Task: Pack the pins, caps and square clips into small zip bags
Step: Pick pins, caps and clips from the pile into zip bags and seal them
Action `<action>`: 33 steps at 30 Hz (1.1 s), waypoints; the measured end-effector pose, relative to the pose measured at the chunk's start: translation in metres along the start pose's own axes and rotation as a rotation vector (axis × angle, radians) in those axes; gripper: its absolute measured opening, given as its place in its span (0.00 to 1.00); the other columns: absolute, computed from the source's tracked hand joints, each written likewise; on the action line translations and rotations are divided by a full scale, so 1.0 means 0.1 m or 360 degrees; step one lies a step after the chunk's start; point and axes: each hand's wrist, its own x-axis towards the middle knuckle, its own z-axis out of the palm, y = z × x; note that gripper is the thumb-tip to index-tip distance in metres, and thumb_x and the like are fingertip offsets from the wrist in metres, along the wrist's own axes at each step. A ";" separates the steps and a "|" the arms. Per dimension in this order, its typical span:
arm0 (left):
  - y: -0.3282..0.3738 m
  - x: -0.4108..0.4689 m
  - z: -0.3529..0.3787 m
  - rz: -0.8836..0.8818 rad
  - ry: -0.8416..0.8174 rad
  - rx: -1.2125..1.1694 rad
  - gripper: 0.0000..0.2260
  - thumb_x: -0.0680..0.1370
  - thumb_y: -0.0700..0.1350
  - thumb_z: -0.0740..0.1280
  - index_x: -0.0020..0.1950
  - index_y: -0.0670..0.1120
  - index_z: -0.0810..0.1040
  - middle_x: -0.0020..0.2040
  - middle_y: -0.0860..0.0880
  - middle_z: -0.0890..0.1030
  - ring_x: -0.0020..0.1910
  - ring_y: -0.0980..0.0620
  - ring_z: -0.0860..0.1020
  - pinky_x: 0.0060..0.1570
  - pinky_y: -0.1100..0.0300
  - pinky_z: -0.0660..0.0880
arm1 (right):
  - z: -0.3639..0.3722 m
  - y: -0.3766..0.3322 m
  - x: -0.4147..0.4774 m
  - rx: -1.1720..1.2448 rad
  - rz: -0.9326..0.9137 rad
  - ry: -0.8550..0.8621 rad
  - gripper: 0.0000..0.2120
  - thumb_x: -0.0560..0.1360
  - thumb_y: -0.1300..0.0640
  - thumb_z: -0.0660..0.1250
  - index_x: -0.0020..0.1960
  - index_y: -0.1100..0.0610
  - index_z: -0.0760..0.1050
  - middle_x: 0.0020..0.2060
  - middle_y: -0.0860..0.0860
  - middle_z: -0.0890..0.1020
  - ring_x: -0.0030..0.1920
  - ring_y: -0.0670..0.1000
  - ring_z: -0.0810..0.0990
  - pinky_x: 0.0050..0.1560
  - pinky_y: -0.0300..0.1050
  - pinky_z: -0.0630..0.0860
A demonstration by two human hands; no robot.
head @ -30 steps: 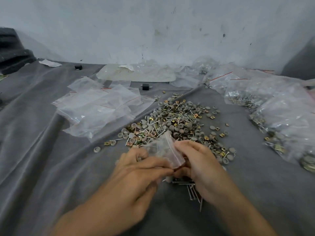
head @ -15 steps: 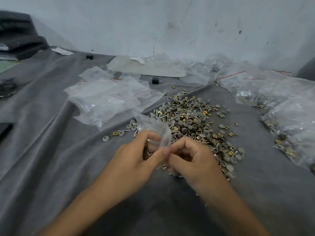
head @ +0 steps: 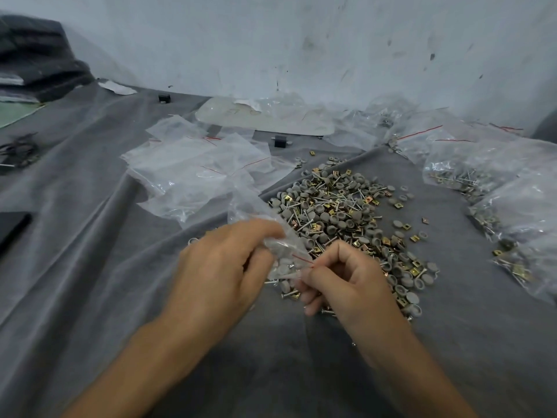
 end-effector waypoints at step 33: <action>-0.32 0.11 0.01 -0.0497 -0.0408 0.0104 0.17 0.76 0.46 0.63 0.62 0.60 0.81 0.30 0.60 0.77 0.35 0.59 0.77 0.36 0.61 0.74 | -0.16 0.17 0.46 -0.2014 -0.0218 -0.0022 0.16 0.84 0.51 0.55 0.70 0.47 0.71 0.61 0.47 0.78 0.61 0.53 0.73 0.65 0.52 0.66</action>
